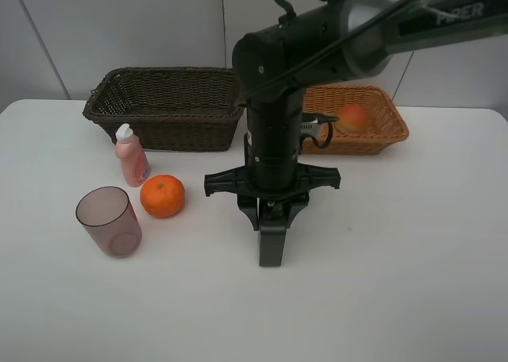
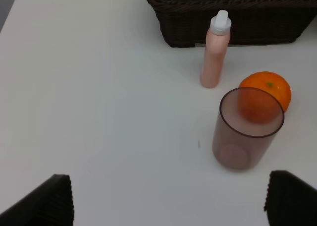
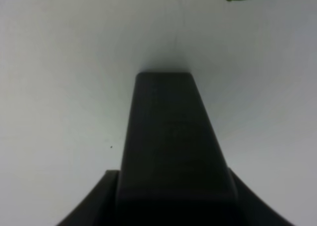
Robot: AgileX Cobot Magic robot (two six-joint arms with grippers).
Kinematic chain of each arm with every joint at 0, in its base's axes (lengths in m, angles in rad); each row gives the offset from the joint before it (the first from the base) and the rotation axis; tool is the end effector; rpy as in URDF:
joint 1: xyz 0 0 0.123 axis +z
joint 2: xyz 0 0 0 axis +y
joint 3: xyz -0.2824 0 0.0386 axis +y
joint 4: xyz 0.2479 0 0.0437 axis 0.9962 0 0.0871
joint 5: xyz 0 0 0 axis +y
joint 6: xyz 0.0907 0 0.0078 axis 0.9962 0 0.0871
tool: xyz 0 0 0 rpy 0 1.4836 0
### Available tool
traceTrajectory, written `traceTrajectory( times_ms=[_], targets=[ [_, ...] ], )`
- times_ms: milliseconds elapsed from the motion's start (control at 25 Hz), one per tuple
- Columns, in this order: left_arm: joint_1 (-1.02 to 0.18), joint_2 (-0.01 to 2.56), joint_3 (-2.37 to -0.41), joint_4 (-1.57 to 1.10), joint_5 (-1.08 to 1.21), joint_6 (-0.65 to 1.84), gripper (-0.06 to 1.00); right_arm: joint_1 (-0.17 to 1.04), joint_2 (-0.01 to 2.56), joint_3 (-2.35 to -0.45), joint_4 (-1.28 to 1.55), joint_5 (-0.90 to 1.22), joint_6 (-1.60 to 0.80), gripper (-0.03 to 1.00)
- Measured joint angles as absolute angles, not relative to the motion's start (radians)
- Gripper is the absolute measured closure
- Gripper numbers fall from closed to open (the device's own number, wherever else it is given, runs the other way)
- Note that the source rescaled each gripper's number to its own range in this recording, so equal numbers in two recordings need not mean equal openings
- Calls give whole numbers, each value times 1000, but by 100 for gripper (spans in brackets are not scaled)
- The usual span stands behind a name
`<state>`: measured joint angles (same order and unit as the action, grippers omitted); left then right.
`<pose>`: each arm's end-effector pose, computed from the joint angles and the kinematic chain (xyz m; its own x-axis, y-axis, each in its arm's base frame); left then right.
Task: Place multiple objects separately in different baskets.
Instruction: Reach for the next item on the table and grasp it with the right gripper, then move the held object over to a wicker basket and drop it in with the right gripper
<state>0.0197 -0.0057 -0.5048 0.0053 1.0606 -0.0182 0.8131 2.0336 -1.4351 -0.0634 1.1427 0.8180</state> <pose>-0.0063 0.0003 0.2785 -0.4460 -0.0244 -0.8947 -0.0308 0.9995 -0.0119 0.2666 0.2742 0.1643 -0.9996 -0.0230 0.0170 -0.0246 0.9948 -0.0990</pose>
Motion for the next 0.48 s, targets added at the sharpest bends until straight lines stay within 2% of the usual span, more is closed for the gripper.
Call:
traceTrajectory(
  times_ms=[480],
  targets=[
    [20, -6, -505, 5, 1061, -18, -6, 813, 2034, -1435, -63, 1143, 817, 95]
  ],
)
